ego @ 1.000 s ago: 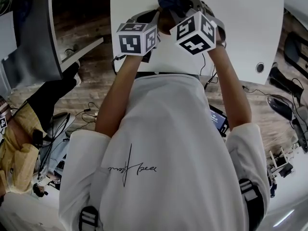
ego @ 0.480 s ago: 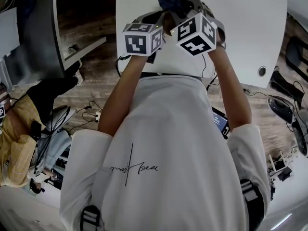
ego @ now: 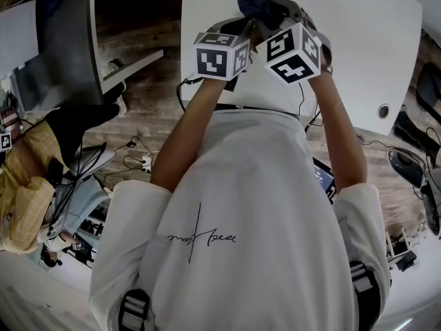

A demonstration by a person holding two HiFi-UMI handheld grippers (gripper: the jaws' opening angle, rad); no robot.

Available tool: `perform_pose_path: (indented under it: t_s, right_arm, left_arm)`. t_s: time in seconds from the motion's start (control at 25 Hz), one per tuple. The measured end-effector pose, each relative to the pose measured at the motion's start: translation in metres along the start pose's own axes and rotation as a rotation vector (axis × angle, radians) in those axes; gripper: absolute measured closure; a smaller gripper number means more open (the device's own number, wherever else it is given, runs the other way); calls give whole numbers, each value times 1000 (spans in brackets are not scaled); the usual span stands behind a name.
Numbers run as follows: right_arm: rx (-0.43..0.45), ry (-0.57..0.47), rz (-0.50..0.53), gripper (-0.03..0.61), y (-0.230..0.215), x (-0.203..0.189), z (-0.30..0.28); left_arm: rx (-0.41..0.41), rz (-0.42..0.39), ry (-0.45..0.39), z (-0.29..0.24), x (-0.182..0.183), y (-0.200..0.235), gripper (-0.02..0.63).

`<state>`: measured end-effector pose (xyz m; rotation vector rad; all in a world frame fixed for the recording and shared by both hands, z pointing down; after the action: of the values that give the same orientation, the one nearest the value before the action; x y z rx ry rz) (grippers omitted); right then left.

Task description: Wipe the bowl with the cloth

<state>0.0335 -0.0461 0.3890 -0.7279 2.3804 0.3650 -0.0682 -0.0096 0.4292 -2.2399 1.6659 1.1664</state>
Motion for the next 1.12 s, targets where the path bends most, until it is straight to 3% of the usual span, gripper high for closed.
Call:
perform_pose_path:
  t_s: [0.84, 1.12]
  right_arm:
    - [75, -36, -59, 468, 10, 10, -1]
    - [107, -60, -146, 468, 10, 9, 0]
  left_arm:
    - [-3, 27, -16, 2, -3, 3, 603]
    - [-9, 31, -19, 4, -4, 4, 603]
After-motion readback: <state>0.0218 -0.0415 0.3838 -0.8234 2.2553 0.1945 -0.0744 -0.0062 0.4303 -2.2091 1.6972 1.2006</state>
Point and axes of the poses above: the fingertips, and each gripper's own axes: z backward along the fingers, y to its left, x out of its top, the point moved 9 cm from there along z, backward along the fingers, and after that the axes turned 7 degrees about -z, right-handed, at the moved point
